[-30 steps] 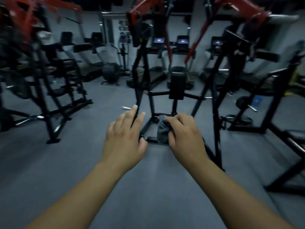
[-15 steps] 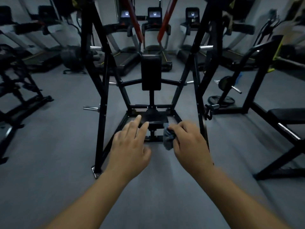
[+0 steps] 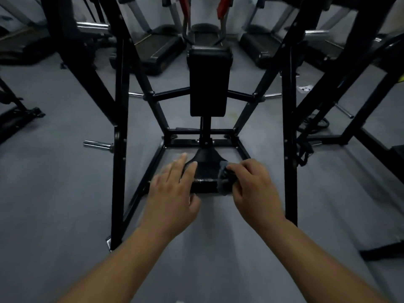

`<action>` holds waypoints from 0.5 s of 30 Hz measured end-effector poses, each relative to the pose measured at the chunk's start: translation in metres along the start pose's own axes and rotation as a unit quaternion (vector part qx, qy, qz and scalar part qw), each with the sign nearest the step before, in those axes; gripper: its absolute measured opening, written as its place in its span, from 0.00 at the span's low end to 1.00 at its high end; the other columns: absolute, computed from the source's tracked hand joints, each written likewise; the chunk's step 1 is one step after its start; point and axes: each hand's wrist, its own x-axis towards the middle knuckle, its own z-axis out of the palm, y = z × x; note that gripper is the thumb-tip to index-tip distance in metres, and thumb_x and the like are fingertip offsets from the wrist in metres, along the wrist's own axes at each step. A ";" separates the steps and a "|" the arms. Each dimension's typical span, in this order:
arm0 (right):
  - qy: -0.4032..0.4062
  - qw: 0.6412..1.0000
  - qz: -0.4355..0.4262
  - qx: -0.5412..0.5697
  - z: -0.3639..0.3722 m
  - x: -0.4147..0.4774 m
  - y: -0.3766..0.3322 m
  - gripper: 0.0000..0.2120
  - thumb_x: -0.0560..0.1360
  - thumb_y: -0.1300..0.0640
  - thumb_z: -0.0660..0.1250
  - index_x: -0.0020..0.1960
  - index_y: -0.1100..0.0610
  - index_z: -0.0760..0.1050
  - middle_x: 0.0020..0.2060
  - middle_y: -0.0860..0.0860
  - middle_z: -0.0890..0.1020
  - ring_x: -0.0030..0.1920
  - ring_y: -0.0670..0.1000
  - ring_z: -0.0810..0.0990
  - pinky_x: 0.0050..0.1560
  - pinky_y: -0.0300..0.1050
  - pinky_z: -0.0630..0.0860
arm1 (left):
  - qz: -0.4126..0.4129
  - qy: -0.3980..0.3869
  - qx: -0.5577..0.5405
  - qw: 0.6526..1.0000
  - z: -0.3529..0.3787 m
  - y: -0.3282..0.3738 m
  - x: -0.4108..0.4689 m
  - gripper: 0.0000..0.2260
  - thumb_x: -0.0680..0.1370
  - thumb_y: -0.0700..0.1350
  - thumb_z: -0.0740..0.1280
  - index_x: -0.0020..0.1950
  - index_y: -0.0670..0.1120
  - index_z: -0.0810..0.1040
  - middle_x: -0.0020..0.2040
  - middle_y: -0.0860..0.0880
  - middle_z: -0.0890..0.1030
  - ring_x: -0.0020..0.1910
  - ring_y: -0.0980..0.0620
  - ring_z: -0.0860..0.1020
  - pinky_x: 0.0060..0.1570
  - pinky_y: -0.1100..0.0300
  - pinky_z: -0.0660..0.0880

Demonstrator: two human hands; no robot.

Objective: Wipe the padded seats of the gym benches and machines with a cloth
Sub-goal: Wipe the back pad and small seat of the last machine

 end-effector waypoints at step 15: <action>0.026 0.999 -0.002 0.033 0.132 0.290 0.125 0.20 0.72 0.68 0.68 0.63 0.57 0.76 0.52 0.54 0.74 0.52 0.56 0.72 0.45 0.53 0.77 | 0.022 0.018 0.020 0.999 0.050 -0.069 0.329 0.31 0.73 0.54 0.60 0.77 0.50 0.63 0.79 0.48 0.60 0.74 0.46 0.64 0.64 0.46 0.69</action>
